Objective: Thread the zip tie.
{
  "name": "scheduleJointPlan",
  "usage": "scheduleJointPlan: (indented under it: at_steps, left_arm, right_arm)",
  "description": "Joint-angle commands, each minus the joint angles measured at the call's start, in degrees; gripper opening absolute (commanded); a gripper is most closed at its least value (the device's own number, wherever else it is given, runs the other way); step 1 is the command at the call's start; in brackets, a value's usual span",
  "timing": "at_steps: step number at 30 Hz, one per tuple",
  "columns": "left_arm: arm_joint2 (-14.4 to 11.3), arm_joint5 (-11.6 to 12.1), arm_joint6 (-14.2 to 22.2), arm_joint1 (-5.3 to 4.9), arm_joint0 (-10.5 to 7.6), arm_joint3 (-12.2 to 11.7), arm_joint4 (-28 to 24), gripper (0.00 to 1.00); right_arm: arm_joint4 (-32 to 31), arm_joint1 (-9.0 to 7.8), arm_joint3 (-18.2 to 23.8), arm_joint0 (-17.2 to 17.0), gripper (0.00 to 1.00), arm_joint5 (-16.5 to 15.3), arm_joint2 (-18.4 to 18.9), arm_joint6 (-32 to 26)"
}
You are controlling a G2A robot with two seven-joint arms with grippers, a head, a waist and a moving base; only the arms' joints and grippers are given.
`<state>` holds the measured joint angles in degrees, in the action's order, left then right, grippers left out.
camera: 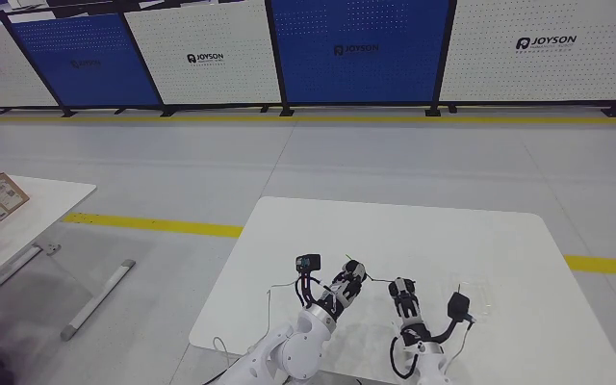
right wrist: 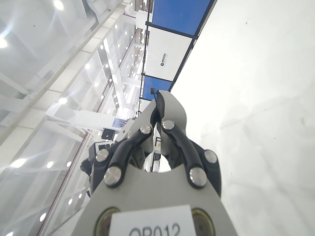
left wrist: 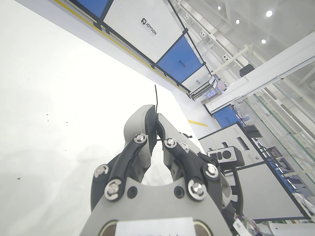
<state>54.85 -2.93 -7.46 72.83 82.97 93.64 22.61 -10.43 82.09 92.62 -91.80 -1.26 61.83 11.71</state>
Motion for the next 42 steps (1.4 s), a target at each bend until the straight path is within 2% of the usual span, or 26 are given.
scheduleJointPlan:
  at_steps: [1, 15, 33, 37, 40, 42]
  left_arm:
    - [0.0, 0.0, 0.0, 0.0, 0.0, 0.0, 0.0, 0.0]
    - [0.0, 0.0, 0.0, 0.0, 0.0, 0.0, 0.0, 0.0]
    - [0.0, 0.0, 0.0, 0.0, 0.0, 0.0, 0.0, 0.0]
    - [0.0, 0.0, 0.0, 0.0, 0.0, 0.0, 0.0, 0.0]
    - [0.0, -0.2, -0.5, 0.06, -0.07, -0.2, 0.8, 0.0]
    - [-0.1, -0.5, -1.0, 0.13, -0.06, -0.3, 1.5, 0.0]
  right_arm:
    - [0.0, 0.04, 0.0, 0.0, 0.0, 0.0, 0.0, 0.0]
    - [-0.6, 0.11, 0.8, -1.0, 0.0, -0.3, 0.6, 0.0]
    - [-0.9, 0.58, 0.0, -0.1, 0.0, 0.4, -0.1, -0.2]
    - [-0.7, 0.62, 0.3, -0.6, 0.0, 0.0, 0.2, 0.5]
    - [1.2, 0.67, 0.4, -1.3, 0.0, -2.0, 1.2, 1.8]
    - [1.2, 0.67, 0.4, -1.3, 0.0, -2.0, 1.2, 1.8]
